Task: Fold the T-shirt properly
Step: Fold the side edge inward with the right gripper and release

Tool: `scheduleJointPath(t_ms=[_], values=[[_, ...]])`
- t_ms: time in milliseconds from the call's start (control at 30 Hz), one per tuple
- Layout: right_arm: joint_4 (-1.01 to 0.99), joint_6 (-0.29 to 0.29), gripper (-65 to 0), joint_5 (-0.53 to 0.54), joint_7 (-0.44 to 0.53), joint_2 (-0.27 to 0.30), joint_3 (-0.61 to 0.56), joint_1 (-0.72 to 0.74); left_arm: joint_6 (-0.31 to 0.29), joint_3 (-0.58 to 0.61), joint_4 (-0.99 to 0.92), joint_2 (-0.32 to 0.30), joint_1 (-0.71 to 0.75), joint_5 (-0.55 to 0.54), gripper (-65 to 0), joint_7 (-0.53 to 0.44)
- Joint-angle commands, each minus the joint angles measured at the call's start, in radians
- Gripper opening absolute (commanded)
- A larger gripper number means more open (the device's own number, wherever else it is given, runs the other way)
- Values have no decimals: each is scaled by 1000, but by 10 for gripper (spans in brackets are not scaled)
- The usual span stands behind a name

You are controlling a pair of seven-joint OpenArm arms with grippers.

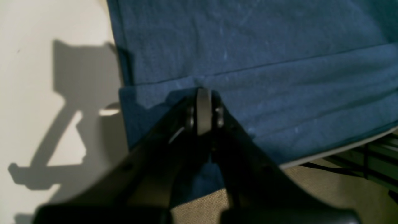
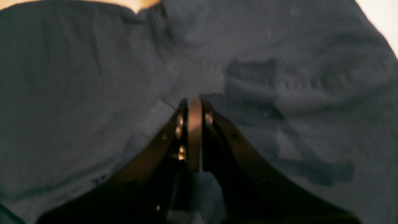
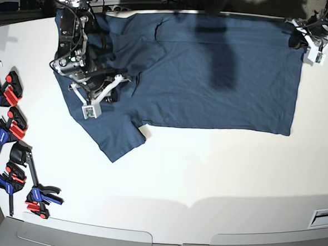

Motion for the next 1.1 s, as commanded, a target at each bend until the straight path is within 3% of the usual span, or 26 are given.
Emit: scheduleJointPath(t_ms=[0,167,367,400,500,567,667,733,867,933,1067], values=[[17,1,-650,3,16,12,10,23,24,-6,3,-9,6,47,-650,30],[38,1,-650,3,-10,19,86,30,24,-16,85,-9,8,47,-650,32],[70,8,-650,4,-73,20,303,30,24,-87,248,-9,12,46,-650,37],[70,7,-650,12,-72,23,346,29,24,-99,270,-9,12,46,-631,37],[70,8,-650,63,-73,48,460,29,24,-125,311,-9,12,46,-482,30],[70,9,-650,65,-70,81,507,29,27,-125,318,-9,12,45,-432,29],[65,9,-398,52,-31,130,545,29,36,-125,317,-9,12,8,-428,29],[61,9,-309,29,12,154,548,29,35,-125,317,-9,12,-6,-428,27],[53,8,-307,5,79,164,547,33,35,-125,317,-9,12,-14,-428,9],[19,14,-308,45,75,164,547,42,35,-124,317,-9,12,-14,-428,7],[-151,134,-308,207,8,170,547,111,35,-124,317,-9,12,-14,-428,4]])
